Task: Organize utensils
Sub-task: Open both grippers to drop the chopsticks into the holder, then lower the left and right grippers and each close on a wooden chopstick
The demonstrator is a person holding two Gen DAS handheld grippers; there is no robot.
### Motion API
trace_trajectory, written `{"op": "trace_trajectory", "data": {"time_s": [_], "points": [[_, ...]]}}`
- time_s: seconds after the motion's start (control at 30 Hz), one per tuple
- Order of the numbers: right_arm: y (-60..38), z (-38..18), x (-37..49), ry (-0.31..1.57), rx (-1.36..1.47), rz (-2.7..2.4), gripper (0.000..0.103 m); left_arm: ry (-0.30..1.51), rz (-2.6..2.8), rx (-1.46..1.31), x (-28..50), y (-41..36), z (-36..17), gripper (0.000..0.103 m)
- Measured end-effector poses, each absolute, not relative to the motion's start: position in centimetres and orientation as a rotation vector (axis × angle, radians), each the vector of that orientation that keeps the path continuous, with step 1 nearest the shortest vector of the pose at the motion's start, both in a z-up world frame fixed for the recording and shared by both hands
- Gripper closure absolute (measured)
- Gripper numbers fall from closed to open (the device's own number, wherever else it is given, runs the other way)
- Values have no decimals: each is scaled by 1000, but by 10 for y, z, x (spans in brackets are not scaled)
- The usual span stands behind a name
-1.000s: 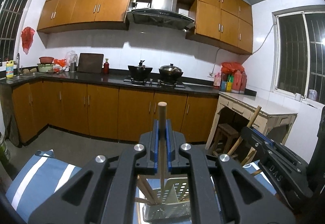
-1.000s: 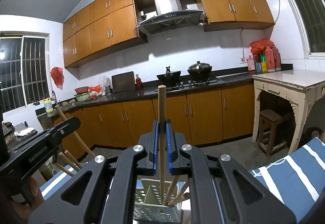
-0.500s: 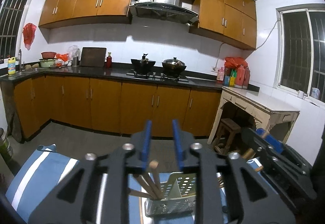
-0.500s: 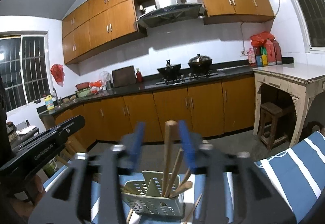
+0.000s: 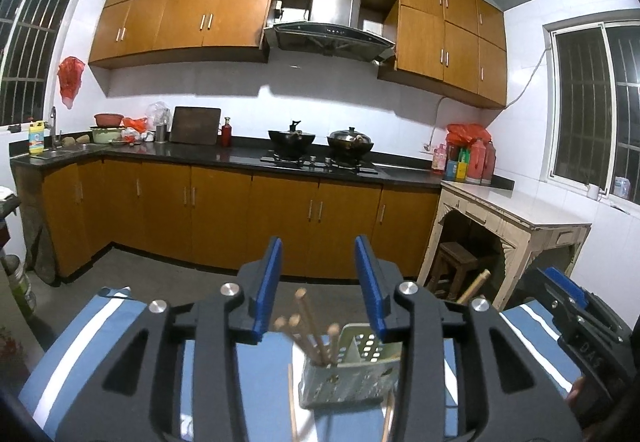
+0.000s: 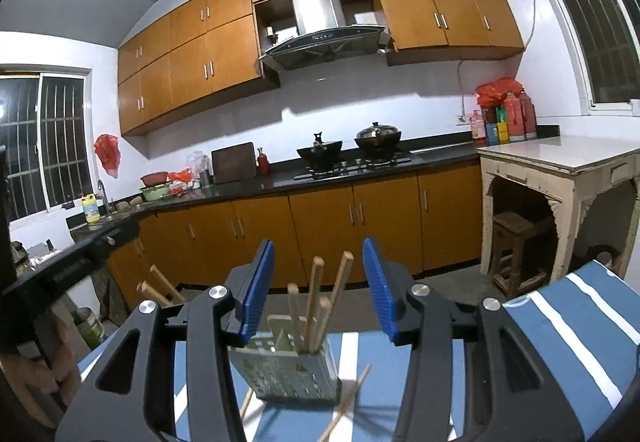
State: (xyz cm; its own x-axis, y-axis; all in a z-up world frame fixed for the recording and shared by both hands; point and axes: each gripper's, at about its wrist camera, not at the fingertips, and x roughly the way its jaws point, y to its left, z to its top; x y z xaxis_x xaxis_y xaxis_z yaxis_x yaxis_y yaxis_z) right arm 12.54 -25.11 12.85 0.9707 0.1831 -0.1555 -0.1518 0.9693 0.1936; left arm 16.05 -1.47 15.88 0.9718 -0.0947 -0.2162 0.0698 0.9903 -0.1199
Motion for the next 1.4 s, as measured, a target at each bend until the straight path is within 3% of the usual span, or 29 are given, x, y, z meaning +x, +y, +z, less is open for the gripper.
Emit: {"op": "trace_trajectory", "data": {"time_s": [0.37,0.7,1.03,1.13,1.2,1.23,1.4], "points": [[-266,57,108,352,185,89,55,291,-31,-62,100,12,105,60],[-236,-36,133,709,247,109,55,501,21,-31,116,29,21,58],[-171,-69,168,869,141,116,55,597,37,-51,128,37,-11,58],[-171,-77,165,871,108,85,69,610,31,-51,130,36,-14,56],[-177,-77,163,866,95,76,89,616,27,-48,132,34,-16,55],[-182,-77,162,869,102,71,93,622,23,-47,133,32,-18,55],[-222,-77,160,865,148,4,96,647,-2,-40,139,24,-24,55]]}}
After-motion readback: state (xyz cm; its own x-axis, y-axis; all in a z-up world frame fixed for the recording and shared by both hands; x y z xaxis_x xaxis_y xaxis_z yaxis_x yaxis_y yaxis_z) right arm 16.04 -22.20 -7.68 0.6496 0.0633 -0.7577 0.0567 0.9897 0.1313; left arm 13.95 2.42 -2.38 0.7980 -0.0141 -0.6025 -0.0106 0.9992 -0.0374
